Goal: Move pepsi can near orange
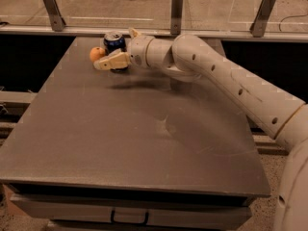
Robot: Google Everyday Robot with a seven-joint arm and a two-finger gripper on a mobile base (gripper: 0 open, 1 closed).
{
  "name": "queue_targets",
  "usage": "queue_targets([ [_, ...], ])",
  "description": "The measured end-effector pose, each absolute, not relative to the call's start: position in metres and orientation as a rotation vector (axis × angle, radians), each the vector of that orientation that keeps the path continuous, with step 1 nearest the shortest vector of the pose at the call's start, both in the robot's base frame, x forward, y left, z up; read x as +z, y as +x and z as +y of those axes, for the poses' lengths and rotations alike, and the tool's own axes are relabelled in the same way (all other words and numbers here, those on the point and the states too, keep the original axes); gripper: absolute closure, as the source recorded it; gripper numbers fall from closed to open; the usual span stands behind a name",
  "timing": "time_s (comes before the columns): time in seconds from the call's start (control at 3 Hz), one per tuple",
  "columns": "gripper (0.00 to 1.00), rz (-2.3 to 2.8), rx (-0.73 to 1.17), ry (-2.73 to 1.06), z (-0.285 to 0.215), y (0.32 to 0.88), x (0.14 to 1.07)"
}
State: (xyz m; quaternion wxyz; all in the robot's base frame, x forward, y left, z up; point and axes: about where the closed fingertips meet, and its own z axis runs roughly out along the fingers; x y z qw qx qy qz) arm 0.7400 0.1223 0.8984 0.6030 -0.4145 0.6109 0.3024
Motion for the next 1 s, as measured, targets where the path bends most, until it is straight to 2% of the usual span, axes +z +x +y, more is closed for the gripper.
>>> queue_targets([
  [0.33, 0.00, 1.398, 0.587, -0.965, 0.074, 0.726, 0.926],
  [1.0, 0.00, 1.295, 0.180, -1.033, -0.103, 0.645, 1.069],
])
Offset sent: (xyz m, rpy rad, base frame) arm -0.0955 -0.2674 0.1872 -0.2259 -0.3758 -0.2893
